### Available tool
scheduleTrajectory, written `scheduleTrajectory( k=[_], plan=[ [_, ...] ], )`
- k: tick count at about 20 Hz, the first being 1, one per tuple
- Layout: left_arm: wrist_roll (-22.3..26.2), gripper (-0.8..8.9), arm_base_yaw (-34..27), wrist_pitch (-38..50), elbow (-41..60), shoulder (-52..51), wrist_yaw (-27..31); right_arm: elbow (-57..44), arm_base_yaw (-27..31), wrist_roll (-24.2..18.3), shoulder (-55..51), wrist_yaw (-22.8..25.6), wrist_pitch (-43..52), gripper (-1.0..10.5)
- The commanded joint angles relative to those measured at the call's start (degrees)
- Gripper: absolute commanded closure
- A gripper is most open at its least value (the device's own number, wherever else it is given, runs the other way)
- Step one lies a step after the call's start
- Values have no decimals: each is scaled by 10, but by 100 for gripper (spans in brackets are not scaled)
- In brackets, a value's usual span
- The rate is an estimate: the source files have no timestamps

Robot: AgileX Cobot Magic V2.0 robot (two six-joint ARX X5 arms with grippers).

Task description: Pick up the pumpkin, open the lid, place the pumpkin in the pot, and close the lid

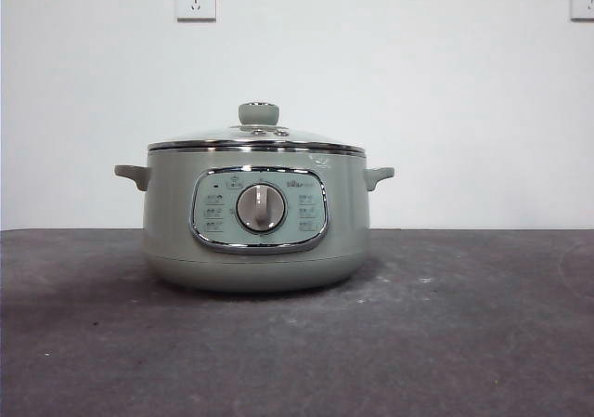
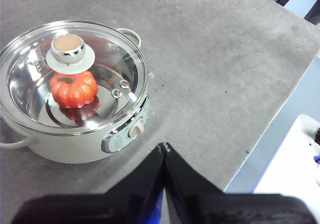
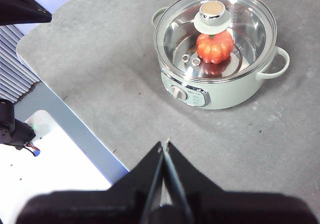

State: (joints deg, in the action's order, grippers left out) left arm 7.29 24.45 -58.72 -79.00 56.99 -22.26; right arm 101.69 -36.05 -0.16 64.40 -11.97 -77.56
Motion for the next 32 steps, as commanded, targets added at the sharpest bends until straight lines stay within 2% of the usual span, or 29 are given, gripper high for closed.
scheduleTrajectory(
  k=[1,8,10,12,14,17,20,22,25,32],
  plan=[
    [0,817,0,3,-2,0,-3,0,-1,5,-1,1,-10,946],
    [1,817,-10,2,-2,-10,-3,0,-1,5,-1,1,-10,946],
    [51,817,-37,18,1,-33,0,0,-1,5,-1,1,-10,946],
    [63,817,-86,88,25,-74,-5,0,-1,5,-1,1,-10,946],
    [63,817,-144,193,90,-134,-5,0,-1,5,-1,1,-10,946],
    [60,817,-224,372,243,-239,4,0,-1,5,-1,1,-10,946],
    [43,817,-263,480,392,-330,45,0,-1,5,-1,1,-10,946],
    [42,817,-277,509,486,-390,54,0,-1,5,-1,1,-10,946],
    [22,817,-289,535,610,-464,98,0,-1,5,-1,1,-10,946],
    [10,817,-291,544,759,-554,152,0,-1,5,-1,1,-10,946]
  ],
)
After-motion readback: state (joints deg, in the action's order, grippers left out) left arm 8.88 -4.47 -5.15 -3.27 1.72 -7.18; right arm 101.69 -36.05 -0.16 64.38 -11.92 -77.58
